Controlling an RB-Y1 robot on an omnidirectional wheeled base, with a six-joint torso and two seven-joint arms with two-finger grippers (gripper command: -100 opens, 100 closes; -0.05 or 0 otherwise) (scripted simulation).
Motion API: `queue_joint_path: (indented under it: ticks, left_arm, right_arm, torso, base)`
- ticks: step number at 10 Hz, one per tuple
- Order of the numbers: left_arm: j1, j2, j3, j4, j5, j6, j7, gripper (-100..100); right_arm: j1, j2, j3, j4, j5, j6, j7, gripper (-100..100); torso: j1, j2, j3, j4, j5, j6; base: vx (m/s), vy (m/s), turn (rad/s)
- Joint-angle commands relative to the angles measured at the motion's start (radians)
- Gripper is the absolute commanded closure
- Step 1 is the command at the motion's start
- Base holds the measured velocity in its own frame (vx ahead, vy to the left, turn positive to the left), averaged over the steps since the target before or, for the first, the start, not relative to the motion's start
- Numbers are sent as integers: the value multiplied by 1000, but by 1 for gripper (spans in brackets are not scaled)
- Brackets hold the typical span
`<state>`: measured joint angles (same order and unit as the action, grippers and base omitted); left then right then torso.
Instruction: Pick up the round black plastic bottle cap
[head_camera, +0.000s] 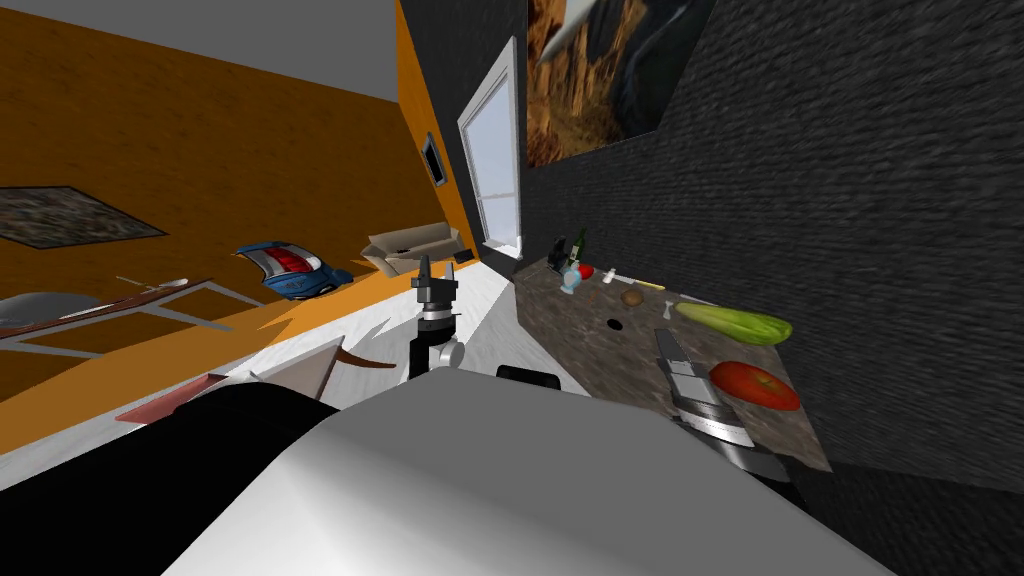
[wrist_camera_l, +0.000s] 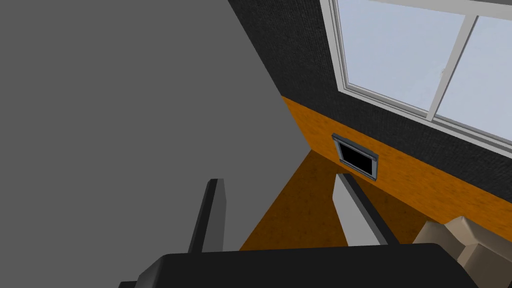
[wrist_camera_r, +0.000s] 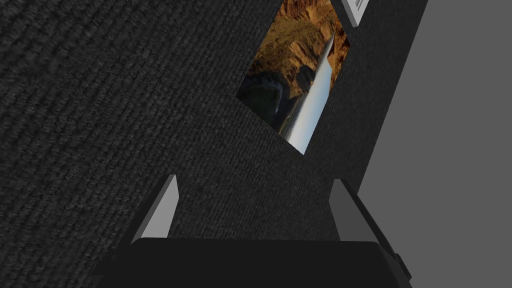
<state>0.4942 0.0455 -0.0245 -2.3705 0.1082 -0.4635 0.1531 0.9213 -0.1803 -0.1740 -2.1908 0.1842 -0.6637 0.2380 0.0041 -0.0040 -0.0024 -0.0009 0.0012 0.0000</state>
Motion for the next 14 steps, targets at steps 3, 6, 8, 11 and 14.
queue_joint_path:
  ticks: [3, 6, 8, 11, 14]
  left_arm:
    - [0, 0, 0, 0, 0, 0, 0, 0]
    - [0, 0, 0, 0, 0, 0, 0, 0]
    - [0, 0, 0, 0, 0, 0, 0, 0]
    - [0, 0, 0, 0, 0, 0, 0, 0]
    - [0, 0, 0, 0, 0, 0, 0, 0]
  right_arm:
    - [94, -15, -32, 24, 72, -11, 75, -100]
    - [157, -23, -45, 32, 107, -11, 112, -100]
    - [208, -31, -57, 40, 142, -10, 151, -100]
    - [289, -52, -77, 61, 213, -4, 233, -100]
    - [358, -63, -85, 73, 248, 1, 276, -100]
  torso:
    - [-1, 0, 0, 0, 0, 0]
    - [1, 1, 0, 0, 0, 0]
    - [1, 0, 0, 0, 0, 0]
    - [0, 1, 1, 0, 0, 0]
    - [-1, 0, 0, 0, 0, 0]
  base:
    - [75, 58, 114]
    - [66, 58, 101]
    - [77, 54, 121]
    - [75, 48, 161]
    - [72, 32, 127]
